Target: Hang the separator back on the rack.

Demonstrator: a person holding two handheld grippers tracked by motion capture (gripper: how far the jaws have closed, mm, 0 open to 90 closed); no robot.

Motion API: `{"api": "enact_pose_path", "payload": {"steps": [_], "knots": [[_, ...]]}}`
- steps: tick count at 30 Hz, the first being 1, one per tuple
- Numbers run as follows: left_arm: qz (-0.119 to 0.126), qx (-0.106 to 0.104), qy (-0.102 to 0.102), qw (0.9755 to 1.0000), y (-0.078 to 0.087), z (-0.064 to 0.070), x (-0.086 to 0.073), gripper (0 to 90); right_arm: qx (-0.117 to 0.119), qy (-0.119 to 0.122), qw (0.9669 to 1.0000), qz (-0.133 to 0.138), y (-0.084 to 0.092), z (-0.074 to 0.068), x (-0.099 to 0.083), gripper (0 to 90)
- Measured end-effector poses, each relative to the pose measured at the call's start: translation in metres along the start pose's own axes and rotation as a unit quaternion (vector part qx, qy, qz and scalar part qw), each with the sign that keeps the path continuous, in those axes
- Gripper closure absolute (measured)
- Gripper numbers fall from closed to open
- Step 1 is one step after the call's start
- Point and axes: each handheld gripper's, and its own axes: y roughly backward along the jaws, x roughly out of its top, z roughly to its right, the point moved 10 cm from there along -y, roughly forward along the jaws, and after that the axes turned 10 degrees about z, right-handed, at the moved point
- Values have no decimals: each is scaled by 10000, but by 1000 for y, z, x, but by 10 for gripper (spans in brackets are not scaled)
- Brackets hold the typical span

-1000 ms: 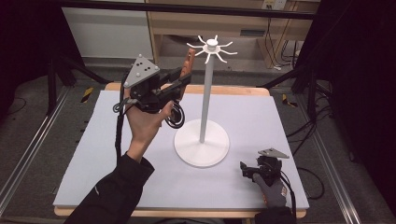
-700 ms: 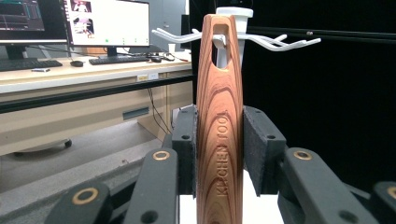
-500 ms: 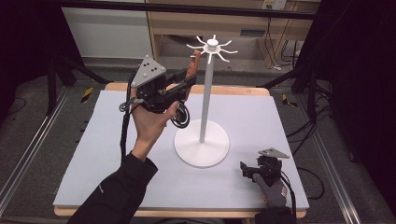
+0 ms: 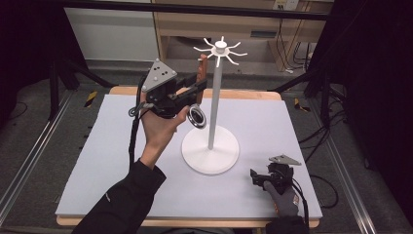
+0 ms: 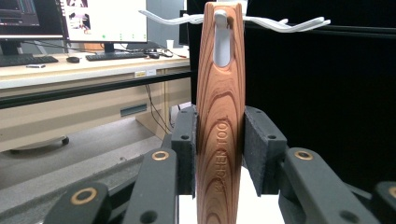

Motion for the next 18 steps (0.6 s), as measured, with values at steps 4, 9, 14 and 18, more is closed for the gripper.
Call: {"api": "enact_pose_path", "payload": {"steps": [4,9,14,18], "knots": [[-17,9,-13,10000,1,0,0,665,1,-2,10000,5,0,0,0,52],[-79,-10,-22,10000,2,-2,0,653,0,-1,10000,5,0,0,0,52],[-129,17,-40,9999,5,-7,-2,643,9,3,10000,-5,-1,-1,0,52],[-173,26,-87,9998,8,-9,-4,629,7,0,10000,-4,0,0,0,52]]}}
